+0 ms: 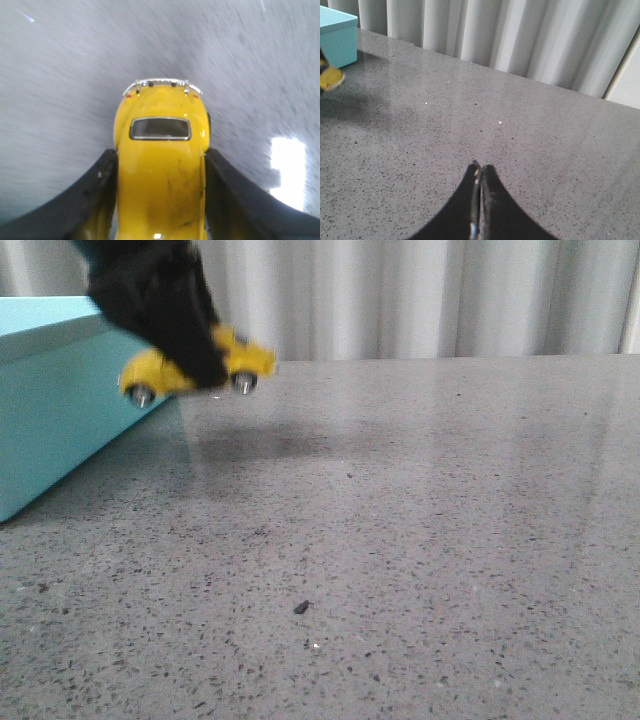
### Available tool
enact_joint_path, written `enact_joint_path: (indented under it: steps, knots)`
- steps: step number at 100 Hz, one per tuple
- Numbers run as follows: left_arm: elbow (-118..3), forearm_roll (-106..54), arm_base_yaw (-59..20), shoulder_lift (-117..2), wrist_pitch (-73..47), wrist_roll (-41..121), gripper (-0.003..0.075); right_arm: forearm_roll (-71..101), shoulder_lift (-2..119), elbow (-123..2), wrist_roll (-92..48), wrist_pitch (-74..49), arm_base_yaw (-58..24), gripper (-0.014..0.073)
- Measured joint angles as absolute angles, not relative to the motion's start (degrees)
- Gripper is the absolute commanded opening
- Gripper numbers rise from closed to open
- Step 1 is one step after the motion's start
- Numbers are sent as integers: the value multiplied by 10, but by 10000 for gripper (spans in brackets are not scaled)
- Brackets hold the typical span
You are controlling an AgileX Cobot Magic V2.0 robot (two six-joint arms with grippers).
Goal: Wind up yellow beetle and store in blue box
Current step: 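Carry the car over the blue box and release it inside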
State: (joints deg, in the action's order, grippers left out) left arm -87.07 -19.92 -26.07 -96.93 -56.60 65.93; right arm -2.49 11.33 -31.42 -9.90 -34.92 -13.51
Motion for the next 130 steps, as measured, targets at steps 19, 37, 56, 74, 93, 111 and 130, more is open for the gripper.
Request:
enact_joint_path:
  steps: [19, 37, 56, 74, 93, 111, 130]
  knots:
    - [-915, -183, -247, -915, -566, 659, 37, -23, 113, -314, -99, -341, -135, -53]
    - [-918, -135, -176, -888, -579, 594, 37, -22, 113, -314, -99, -339, -135, -53]
    - [-918, -89, -83, -897, -577, 414, 43, -22, 113, -314, -99, -338, -135, -53]
    - [-908, -78, -32, -927, -601, 349, 57, -21, 113, -314, -99, -337, -135, -53]
    - [-869, -75, -29, -958, -620, 342, 190, -21, 113, -314, -99, -337, -135, -53]
    - [-850, -73, -29, -974, -621, 341, 403, -21, 113, -314, -99, -337, -135, -53]
    - [-850, -70, -29, -975, -610, 336, 507, -21, 113, -314, -99, -337, -135, -53]
